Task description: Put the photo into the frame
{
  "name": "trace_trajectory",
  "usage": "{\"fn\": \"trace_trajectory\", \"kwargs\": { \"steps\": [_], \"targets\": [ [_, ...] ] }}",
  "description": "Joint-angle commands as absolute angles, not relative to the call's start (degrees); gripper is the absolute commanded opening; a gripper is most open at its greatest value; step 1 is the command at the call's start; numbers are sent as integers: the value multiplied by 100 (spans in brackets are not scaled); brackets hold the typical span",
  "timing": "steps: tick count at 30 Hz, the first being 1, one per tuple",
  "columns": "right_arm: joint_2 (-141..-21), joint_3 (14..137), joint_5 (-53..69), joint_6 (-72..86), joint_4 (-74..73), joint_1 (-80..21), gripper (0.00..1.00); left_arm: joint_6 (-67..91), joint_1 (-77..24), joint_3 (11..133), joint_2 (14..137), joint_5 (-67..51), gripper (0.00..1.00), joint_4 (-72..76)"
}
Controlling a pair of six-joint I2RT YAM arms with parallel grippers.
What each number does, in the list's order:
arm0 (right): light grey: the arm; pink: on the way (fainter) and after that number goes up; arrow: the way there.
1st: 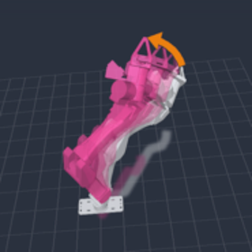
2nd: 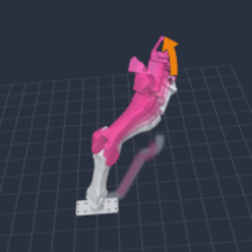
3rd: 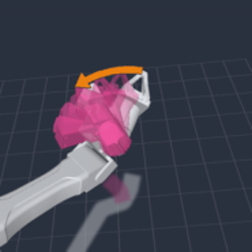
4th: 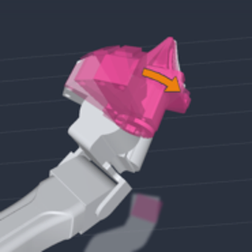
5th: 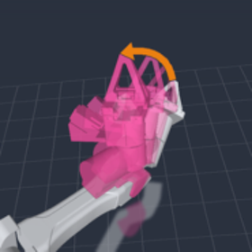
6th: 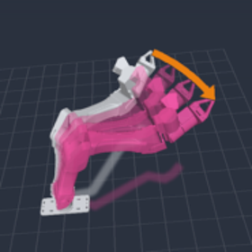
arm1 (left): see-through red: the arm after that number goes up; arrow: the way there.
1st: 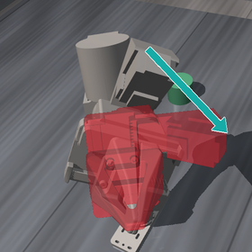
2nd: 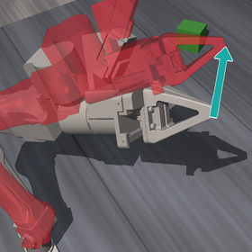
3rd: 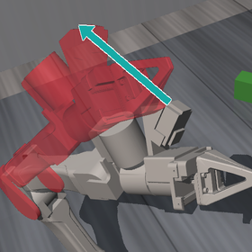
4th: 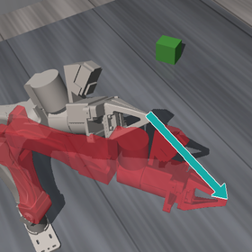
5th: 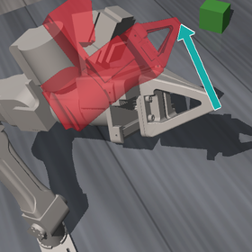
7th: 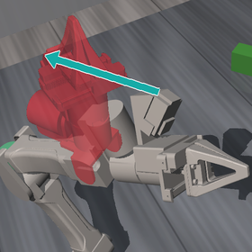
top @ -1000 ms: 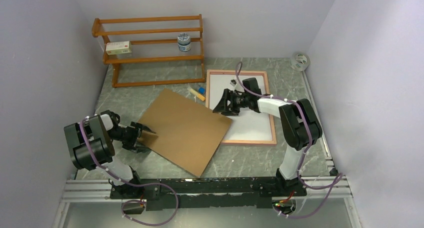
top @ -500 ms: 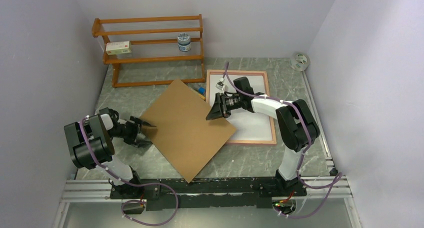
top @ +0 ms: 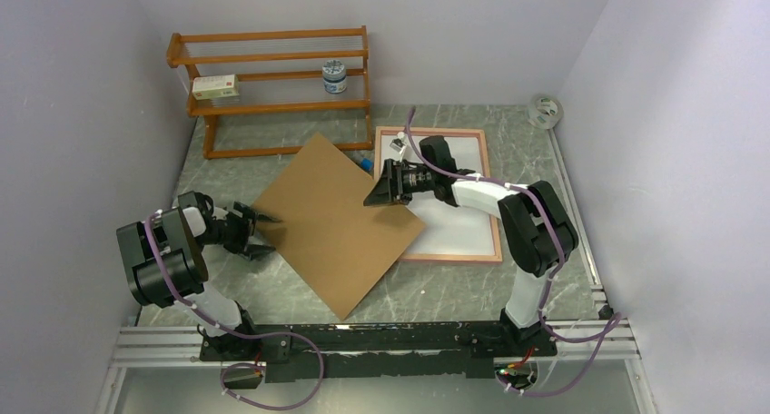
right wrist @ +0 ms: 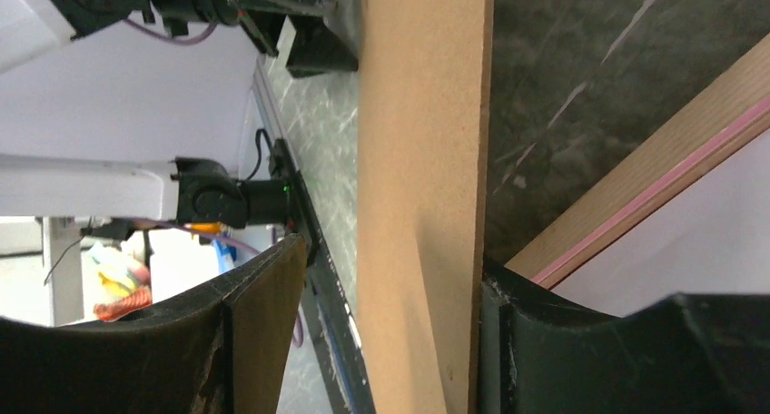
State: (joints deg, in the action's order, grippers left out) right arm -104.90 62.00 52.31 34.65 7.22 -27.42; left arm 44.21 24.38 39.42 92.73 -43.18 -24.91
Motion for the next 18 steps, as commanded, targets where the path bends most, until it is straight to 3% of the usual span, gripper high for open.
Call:
{"fn": "trace_trajectory", "kwargs": {
  "steps": [1,7,18],
  "targets": [
    [-10505,6432,4829,3784,1722,-2825,61,4171,2410,3807,9255,-3891,81,-1883],
    [-10382,6437,4548,3906,1719,-2878,44,4187,2415,3803,9147,-3863,81,-1927],
    [-9701,6723,4000,3058,420,-2910,7,3888,2415,4394,8533,-3027,84,-2948]
  ]
}}
